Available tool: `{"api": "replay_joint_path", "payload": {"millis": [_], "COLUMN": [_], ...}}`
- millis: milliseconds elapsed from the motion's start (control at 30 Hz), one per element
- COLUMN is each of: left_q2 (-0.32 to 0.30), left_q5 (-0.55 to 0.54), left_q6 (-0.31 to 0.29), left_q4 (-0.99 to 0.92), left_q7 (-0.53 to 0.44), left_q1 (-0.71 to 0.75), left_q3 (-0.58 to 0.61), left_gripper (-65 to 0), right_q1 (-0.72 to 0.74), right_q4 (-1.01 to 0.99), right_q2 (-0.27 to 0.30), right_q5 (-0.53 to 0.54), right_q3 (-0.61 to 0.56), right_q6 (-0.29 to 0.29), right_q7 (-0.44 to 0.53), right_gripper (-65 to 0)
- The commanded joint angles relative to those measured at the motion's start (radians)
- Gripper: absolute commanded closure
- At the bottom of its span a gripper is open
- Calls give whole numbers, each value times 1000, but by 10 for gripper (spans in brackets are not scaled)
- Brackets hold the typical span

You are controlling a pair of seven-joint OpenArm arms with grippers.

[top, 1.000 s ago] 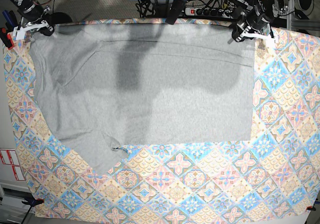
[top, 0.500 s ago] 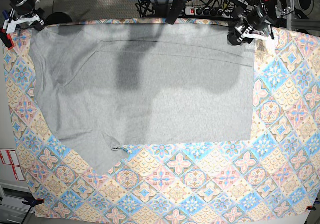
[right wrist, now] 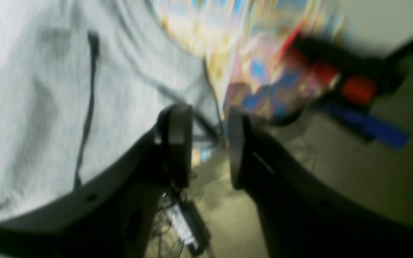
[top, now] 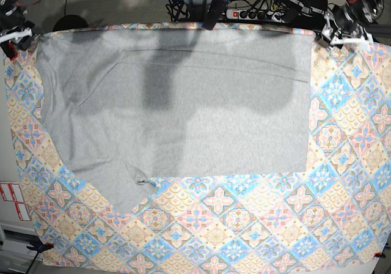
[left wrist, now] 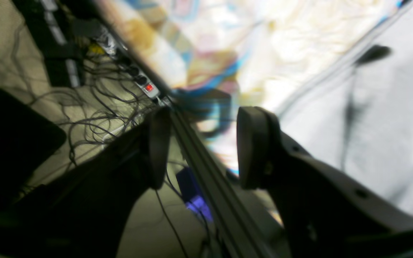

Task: Fold the T-shirt properly
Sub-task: 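Move both grippers back toward the shirt's collar edge, then reach both grippers down to the shirt's hem corners and grasp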

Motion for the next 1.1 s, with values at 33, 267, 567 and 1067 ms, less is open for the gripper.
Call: {"api": "replay_joint_path", "payload": {"millis": [33,267,567,1067], "left_q2": [-25,-86,-78,-80], "left_q5": [-12,77,346,424], "left_q6": [-10,-10,-12,-12], "left_q4": [21,15,-144,-637], "left_q7": [4,7,-19,-381], "left_q1": [-62,-267,-592,-843], "left_q3": [-6,-3,197,410], "left_gripper": [-302,-300,-300,-300], "right_q1": [31,146,333,400], "right_q4": [57,81,57,-27], "right_q2": [19,21,21,18], "right_q5": [-5,-110,-322,-367], "right_q3": [-3,-148,-425,-495], "right_q6": [7,8,8,8], "right_q7": [21,21,21,21], "right_gripper": [-178,-177,-177,-177]}}
